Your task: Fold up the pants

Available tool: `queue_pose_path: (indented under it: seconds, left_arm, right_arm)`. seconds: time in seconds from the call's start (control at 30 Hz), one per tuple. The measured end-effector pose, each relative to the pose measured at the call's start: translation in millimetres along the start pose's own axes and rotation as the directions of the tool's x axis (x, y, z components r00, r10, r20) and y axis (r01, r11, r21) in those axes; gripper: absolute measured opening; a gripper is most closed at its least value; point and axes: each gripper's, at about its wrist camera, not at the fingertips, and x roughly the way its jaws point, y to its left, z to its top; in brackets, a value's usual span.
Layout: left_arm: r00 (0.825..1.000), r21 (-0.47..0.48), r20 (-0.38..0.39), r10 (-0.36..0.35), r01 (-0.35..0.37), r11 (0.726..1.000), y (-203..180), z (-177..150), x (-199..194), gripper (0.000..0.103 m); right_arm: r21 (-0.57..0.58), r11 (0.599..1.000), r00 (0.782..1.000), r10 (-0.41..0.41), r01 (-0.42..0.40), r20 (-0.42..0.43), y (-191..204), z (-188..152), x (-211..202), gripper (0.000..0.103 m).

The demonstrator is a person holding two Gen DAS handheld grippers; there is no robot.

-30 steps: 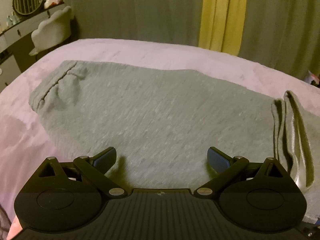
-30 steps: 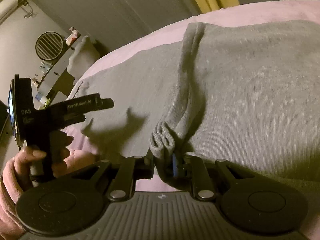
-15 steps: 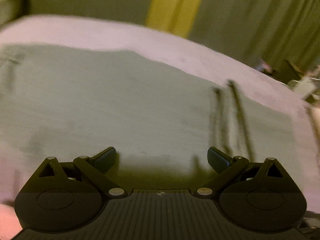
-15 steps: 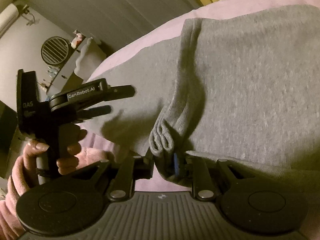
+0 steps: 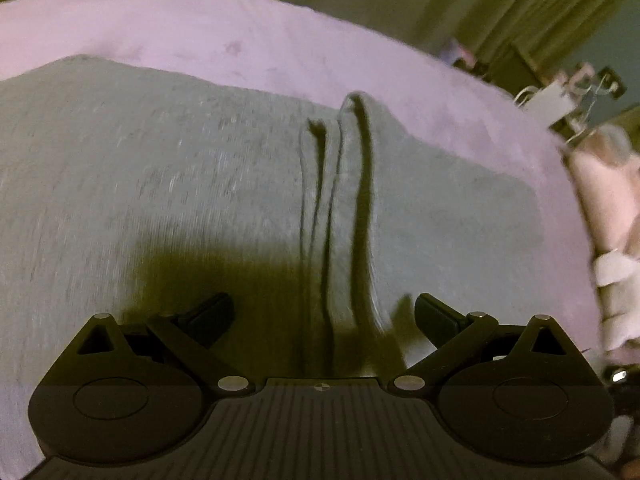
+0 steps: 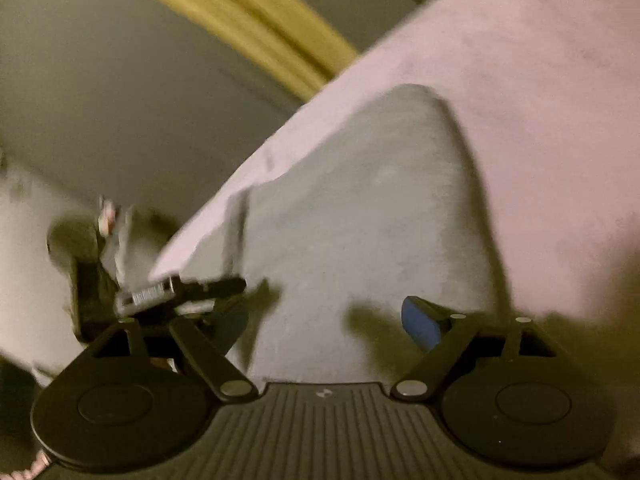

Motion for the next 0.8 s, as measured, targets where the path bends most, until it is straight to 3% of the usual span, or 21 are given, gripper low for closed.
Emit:
queue_pose_path:
  seconds: [0.1,0.17,0.3,0.4,0.47,0.6,0.8]
  left_arm:
    - [1.0,-0.002,0.004,0.005,-0.005,1.0,-7.8,12.0,9.3,0.102]
    - [0.999,-0.015,0.022,-0.029,0.029,0.999,-7.7,17.2,11.6,0.1]
    - [0.998,0.003,0.052,-0.046,0.046,0.999,-12.9,22.2,11.8,0.057]
    - [0.996,-0.009,0.058,-0.066,0.066,0.998,-9.8,25.2,14.7,0.033]
    - [0.994,-0.038,0.063,-0.095,0.097,0.995,-5.0,24.8,10.2,0.024]
    - [0.989,-0.009,0.106,-0.1,0.102,0.995,-12.8,22.9,-6.1,0.02]
    - [0.967,0.023,0.194,-0.164,0.163,0.986,-14.0,22.5,-44.8,0.02]
  right_arm:
    - [0.001,1.0,1.0,-0.002,0.002,0.0,-0.9,2.1,4.2,0.087]
    - [-0.018,1.0,1.0,-0.007,0.007,-0.006,1.9,-0.1,6.4,0.09]
    - [-0.021,1.0,1.0,-0.007,0.007,-0.002,2.6,-2.4,4.6,0.091]
    - [-0.011,1.0,1.0,-0.001,0.001,0.004,-1.0,-1.5,1.9,0.091]
    - [-0.014,1.0,1.0,-0.004,0.004,0.007,-0.1,-2.2,2.7,0.091]
    - [-0.037,0.999,1.0,-0.026,0.026,0.012,4.0,-3.8,6.4,0.091]
    - [-0.12,0.991,0.998,-0.057,0.058,0.014,29.2,-13.9,5.0,0.091]
